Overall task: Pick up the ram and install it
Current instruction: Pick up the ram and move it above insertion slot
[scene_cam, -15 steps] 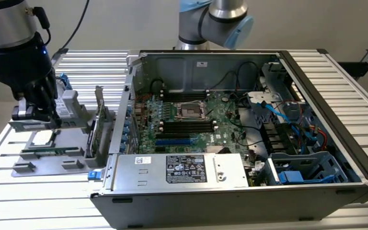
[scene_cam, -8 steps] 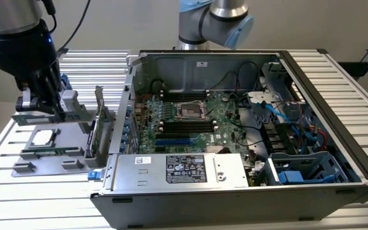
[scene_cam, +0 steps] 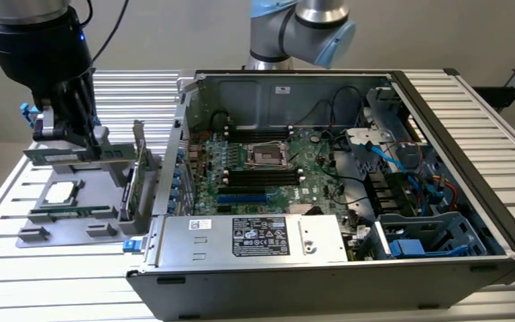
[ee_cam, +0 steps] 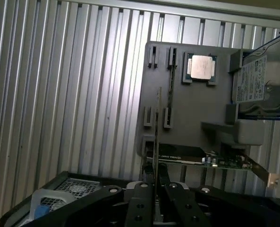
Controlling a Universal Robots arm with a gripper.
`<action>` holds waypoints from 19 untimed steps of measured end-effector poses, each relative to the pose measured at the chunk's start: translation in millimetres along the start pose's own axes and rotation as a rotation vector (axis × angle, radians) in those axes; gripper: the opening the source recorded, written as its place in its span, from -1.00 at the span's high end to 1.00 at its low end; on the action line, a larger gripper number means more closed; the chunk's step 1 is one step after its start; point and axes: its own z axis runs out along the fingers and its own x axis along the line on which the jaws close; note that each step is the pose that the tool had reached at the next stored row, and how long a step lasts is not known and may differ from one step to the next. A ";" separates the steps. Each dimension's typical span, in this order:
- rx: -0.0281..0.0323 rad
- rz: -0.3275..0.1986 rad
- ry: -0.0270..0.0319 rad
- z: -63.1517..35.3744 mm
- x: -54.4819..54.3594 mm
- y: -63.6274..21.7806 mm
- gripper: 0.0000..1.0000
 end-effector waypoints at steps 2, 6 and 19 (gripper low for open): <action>0.0000 -0.001 0.0001 -5.9 -0.3 -3.9 0.73; 0.0000 -0.001 0.0001 -14.6 -0.6 -13.7 0.73; 0.0000 -0.003 0.0002 -21.2 3.0 -59.7 0.73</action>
